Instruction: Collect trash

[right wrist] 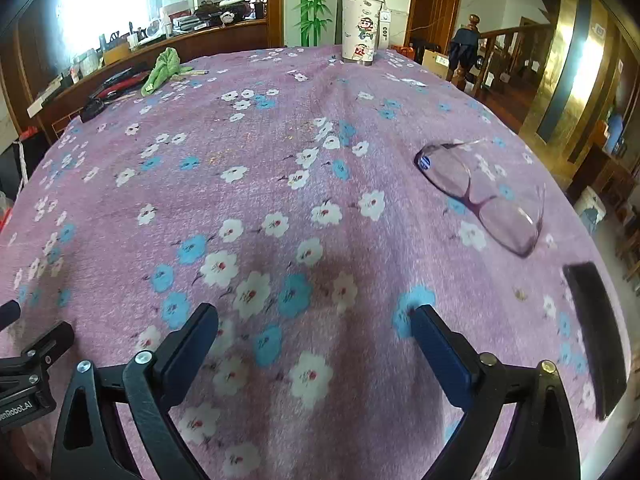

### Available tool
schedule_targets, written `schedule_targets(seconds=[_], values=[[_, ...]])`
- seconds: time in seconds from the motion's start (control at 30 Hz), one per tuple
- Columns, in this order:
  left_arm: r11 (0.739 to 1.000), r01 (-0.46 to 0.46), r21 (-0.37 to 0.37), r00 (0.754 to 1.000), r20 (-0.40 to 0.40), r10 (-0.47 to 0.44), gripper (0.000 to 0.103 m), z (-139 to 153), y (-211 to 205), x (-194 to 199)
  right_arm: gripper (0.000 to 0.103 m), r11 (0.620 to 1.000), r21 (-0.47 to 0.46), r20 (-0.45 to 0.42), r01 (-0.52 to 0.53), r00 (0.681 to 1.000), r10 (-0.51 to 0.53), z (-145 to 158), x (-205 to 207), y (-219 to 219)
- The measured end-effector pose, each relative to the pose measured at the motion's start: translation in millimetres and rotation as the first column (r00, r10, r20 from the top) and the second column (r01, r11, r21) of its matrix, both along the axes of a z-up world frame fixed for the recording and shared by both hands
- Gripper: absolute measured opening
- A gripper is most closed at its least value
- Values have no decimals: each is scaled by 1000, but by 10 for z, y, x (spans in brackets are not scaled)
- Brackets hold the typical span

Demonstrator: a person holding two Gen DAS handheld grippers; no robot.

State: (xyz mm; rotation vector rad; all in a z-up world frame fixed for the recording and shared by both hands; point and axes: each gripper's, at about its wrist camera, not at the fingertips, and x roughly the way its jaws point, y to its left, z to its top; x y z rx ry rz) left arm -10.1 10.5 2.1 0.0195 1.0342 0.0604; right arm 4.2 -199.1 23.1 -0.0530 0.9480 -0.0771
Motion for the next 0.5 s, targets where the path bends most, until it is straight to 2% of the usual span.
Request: schedule_targets(seconds=[0.1,0.2,0.5], values=[[1000,17,-13,1000,10,-17,103,-13,-22,23,102,1000,16,-42,-25,999,25,-81,47,-2],[999,20,-43,999,29,-19,103,-29,-15,37,102,999,41,-48,-20,999,22,-115,86,-16],[999,6,-47,1000,27,-5,103,-42,-22,155,103,998,52,-50,-19,999,22,-144,96,-31]])
